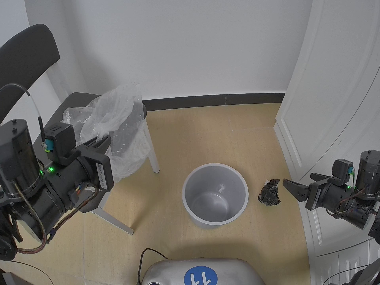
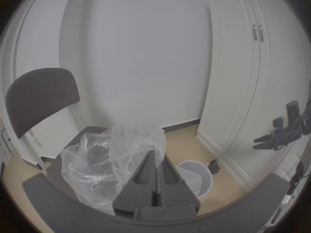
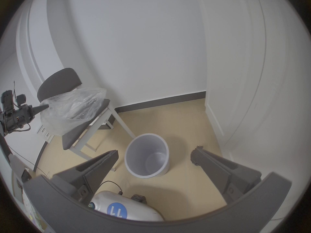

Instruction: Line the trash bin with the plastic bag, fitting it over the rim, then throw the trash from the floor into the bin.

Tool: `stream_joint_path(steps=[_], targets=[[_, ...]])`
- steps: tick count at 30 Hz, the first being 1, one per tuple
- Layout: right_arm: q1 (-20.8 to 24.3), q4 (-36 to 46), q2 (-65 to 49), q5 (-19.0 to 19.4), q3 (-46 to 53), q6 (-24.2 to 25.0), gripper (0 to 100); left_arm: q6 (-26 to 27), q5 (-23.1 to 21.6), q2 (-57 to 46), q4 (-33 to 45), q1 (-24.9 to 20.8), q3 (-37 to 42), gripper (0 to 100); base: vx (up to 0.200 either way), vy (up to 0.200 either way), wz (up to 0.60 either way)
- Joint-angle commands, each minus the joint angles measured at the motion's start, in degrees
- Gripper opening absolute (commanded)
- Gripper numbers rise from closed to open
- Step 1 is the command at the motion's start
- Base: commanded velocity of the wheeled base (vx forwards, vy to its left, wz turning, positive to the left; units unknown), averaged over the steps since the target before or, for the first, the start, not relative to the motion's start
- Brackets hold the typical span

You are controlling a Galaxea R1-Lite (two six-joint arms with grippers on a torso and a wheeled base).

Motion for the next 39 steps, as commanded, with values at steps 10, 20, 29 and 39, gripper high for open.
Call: stream_joint_path(steps=[10, 20, 29, 39], targets=[[3.53, -3.52, 13.33, 0.43, -5.5, 4.5, 100, -3.89, -4.49, -6.85, -3.28, -4.81, 2.93, 0, 0.0, 0.0, 0.0], [4.05, -18.19, 24.49, -0.19, -4.98, 6.78, 100, -3.63, -4.93, -10.54, -3.1, -7.44, 3.98, 0, 0.0, 0.0, 0.0], [5.72, -24.61, 27.13, -0.1, -4.63, 6.69, 100, -3.54, -5.02, -14.23, -2.58, -16.76, 5.74, 0, 0.0, 0.0, 0.0], [5.9, -24.61, 27.75, -0.1, -6.56, 6.87, 100, -3.8, -6.51, -15.9, -3.37, -19.49, 6.09, 0, 0.0, 0.0, 0.0]])
